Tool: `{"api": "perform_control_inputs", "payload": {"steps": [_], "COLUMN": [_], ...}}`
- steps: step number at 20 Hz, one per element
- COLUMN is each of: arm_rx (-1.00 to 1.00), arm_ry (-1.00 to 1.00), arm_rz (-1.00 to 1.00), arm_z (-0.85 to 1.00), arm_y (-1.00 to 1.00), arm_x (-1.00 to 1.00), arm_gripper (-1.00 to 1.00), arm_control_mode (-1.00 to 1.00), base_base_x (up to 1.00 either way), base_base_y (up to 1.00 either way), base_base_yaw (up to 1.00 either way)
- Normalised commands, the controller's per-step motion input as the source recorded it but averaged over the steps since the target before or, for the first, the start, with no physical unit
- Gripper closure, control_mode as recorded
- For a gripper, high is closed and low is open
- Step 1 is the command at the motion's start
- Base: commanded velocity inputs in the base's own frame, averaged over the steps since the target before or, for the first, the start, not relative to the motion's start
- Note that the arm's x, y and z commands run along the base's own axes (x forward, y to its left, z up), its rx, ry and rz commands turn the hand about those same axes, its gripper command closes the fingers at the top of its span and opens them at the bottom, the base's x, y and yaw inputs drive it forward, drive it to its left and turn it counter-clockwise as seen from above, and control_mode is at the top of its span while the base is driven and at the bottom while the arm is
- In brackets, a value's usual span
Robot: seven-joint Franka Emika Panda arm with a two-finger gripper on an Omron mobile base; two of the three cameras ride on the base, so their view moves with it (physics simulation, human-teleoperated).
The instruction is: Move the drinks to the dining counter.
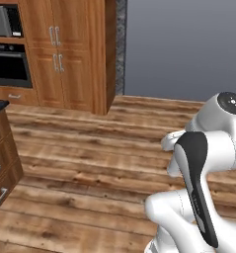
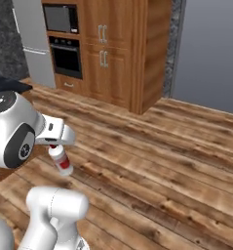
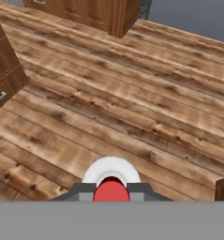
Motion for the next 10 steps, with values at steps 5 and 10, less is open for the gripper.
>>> {"api": "perform_control_inputs", "payload": {"steps": [5, 10], "arm_rx": [0.00, 0.00], "arm_ry": [0.00, 0.00], "arm_rz": [0.00, 0.00], "arm_z": [0.00, 0.00], "arm_y": [0.00, 0.00], "arm_x": [0.00, 0.00], "arm_gripper": [1.00, 1.00], "arm_control_mode": [1.00, 1.00], "base_base_x": [0.00, 0.00], "base_base_y": [0.04, 0.02], "base_base_yaw": [0.38, 0.37]}}
